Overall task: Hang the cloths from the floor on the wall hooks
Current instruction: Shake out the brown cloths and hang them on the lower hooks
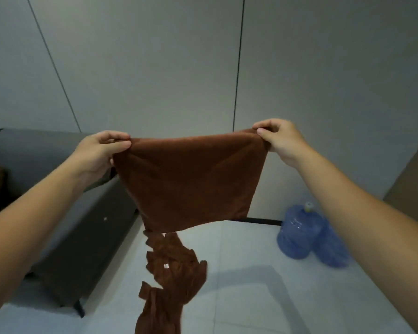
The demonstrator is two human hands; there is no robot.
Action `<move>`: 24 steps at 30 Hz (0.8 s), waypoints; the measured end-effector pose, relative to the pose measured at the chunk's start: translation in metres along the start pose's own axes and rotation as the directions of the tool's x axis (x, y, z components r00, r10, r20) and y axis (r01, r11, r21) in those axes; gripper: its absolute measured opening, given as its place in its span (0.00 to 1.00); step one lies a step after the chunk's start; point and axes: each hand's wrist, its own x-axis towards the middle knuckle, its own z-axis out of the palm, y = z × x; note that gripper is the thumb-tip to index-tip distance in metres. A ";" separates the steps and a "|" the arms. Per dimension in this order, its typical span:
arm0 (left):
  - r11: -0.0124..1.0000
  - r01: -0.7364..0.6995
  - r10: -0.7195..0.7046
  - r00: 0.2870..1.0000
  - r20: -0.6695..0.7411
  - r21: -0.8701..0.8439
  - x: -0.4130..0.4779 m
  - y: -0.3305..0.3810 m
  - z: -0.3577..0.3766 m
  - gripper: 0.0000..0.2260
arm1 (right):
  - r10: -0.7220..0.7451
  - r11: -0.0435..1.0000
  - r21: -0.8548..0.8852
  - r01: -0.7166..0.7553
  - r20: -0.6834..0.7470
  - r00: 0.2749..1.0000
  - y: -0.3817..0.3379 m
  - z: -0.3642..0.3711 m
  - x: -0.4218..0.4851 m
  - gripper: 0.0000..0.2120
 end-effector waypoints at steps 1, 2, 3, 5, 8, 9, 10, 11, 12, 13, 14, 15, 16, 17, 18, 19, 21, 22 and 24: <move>0.999 -0.011 0.012 1.000 0.027 -0.047 -0.002 0.006 0.009 0.09 | -0.005 1.000 -0.006 0.005 -0.053 0.999 -0.010 -0.014 -0.014 0.11; 0.996 -0.017 0.021 0.998 0.054 -0.086 -0.005 0.012 0.017 0.09 | -0.006 1.000 -0.015 0.005 -0.107 0.994 -0.019 -0.027 -0.029 0.12; 0.993 -0.022 0.032 0.996 0.086 -0.116 -0.008 0.017 0.026 0.09 | -0.008 1.000 -0.028 0.004 -0.163 0.987 -0.028 -0.039 -0.045 0.12; 0.987 -0.029 0.054 0.987 0.150 -0.160 -0.015 0.028 0.046 0.09 | -0.009 0.998 -0.056 -0.006 -0.264 0.965 -0.044 -0.061 -0.082 0.12; 0.974 -0.015 0.065 0.974 0.218 -0.225 -0.030 0.041 0.080 0.11 | -0.008 0.993 -0.109 -0.038 -0.393 0.919 -0.065 -0.092 -0.142 0.10; 0.970 -0.001 0.059 0.971 0.231 -0.244 -0.036 0.045 0.091 0.11 | -0.004 0.989 -0.135 -0.060 -0.433 0.902 -0.072 -0.102 -0.161 0.09; 0.965 0.012 0.052 0.970 0.238 -0.260 -0.043 0.048 0.102 0.12 | -0.004 0.983 -0.166 -0.083 -0.468 0.884 -0.079 -0.113 -0.179 0.07; 0.961 0.028 0.042 0.968 0.246 -0.276 -0.050 0.050 0.113 0.12 | -0.013 0.975 -0.199 -0.100 -0.501 0.865 -0.086 -0.125 -0.196 0.07; 0.956 0.047 0.032 0.965 0.259 -0.290 -0.057 0.053 0.126 0.13 | -0.030 0.966 -0.233 -0.111 -0.530 0.848 -0.091 -0.137 -0.213 0.06; 0.951 0.065 0.023 0.959 0.281 -0.302 -0.066 0.055 0.138 0.13 | -0.048 0.956 -0.266 -0.122 -0.555 0.831 -0.097 -0.148 -0.229 0.07; 0.947 0.081 0.020 0.951 0.309 -0.312 -0.075 0.058 0.152 0.13 | -0.059 0.945 -0.295 -0.141 -0.579 0.813 -0.101 -0.161 -0.245 0.07; 0.945 0.093 0.022 0.939 0.342 -0.315 -0.085 0.062 0.166 0.13 | -0.065 0.936 -0.313 -0.161 -0.603 0.795 -0.104 -0.173 -0.263 0.08; 0.946 0.096 0.030 0.925 0.380 -0.310 -0.095 0.067 0.180 0.13 | -0.068 0.928 -0.325 -0.181 -0.627 0.776 -0.108 -0.185 -0.283 0.09; 0.950 0.091 0.047 0.905 0.424 -0.298 -0.106 0.072 0.194 0.12 | -0.073 0.923 -0.331 -0.197 -0.653 0.754 -0.111 -0.196 -0.304 0.11; 0.957 0.077 0.068 0.877 0.476 -0.280 -0.118 0.078 0.208 0.12 | -0.077 0.916 -0.337 -0.218 -0.680 0.730 -0.115 -0.207 -0.325 0.12; 0.966 0.056 0.091 0.842 0.532 -0.254 -0.131 0.084 0.223 0.12 | -0.075 0.909 -0.338 -0.244 -0.707 0.703 -0.120 -0.218 -0.348 0.12; 0.979 -0.011 0.139 0.764 0.630 -0.204 -0.160 0.098 0.253 0.11 | -0.061 0.901 -0.320 -0.294 -0.763 0.643 -0.134 -0.237 -0.397 0.10; 0.981 -0.050 0.167 0.719 0.675 -0.189 -0.177 0.105 0.268 0.11 | -0.054 0.899 -0.304 -0.314 -0.790 0.611 -0.142 -0.246 -0.421 0.09; 0.978 -0.118 0.206 0.614 0.762 -0.169 -0.215 0.117 0.298 0.10 | -0.041 0.890 -0.275 -0.364 -0.843 0.537 -0.158 -0.262 -0.473 0.10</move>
